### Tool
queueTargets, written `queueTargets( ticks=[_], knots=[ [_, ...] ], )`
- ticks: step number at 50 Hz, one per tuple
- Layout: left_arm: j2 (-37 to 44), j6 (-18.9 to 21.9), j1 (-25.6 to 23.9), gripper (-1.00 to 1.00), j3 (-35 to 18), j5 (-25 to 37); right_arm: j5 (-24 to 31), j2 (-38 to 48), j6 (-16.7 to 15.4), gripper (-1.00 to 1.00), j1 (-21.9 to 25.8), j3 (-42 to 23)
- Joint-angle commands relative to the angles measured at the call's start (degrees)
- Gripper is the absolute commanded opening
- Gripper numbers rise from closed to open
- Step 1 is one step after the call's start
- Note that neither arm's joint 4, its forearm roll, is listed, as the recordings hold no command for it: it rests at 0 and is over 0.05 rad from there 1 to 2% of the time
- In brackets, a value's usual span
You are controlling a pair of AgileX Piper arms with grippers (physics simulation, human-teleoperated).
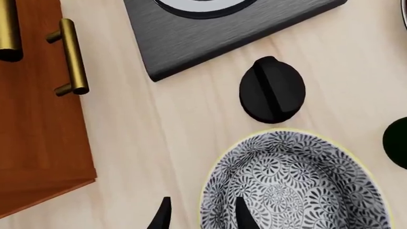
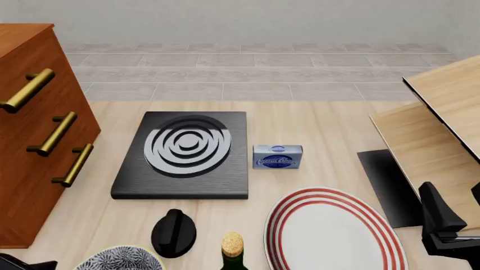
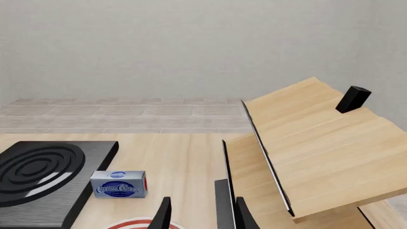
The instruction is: Put the bowl on the top of the cabinet.
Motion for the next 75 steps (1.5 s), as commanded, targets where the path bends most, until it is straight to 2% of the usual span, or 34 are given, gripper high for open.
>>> queueTargets(
  ticks=[1,15,27,28,30,37,39,51,53,56,75],
  knots=[
    [1.0,1.0,0.8,1.00,2.2,-2.6,0.0,0.1,0.0,1.00,0.0,0.0],
    [4.5,2.1,2.2,1.00,4.1,-7.0,0.0,0.1,0.0,1.00,0.0,0.0],
    [3.3,3.2,2.5,1.00,4.3,-6.8,0.0,0.0,0.0,1.00,0.0,0.0],
    [2.7,3.4,3.2,-1.00,3.7,-6.9,0.0,0.0,0.0,1.00,0.0,0.0],
    [0.6,4.2,3.3,-1.00,2.6,-5.5,0.0,0.0,0.0,1.00,0.0,0.0],
    [1.8,2.9,3.8,-1.00,-0.5,-6.1,0.1,-0.1,0.0,1.00,0.0,0.0],
    [0.0,3.0,3.4,-1.00,-1.6,-4.6,0.0,0.0,0.0,1.00,0.0,0.0],
    [-1.2,2.0,2.7,-1.00,-4.8,-2.1,0.0,0.0,0.0,1.00,0.0,0.0],
    [-1.7,3.4,4.6,-1.00,-5.0,-2.9,0.0,0.1,0.0,1.00,0.0,0.0],
    [-1.4,2.7,4.4,-1.00,-5.5,-2.6,0.0,0.0,0.0,1.00,0.0,0.0],
    [1.1,-0.4,4.5,-1.00,-16.8,-1.6,0.0,0.0,0.0,1.00,0.0,0.0]
  ],
)
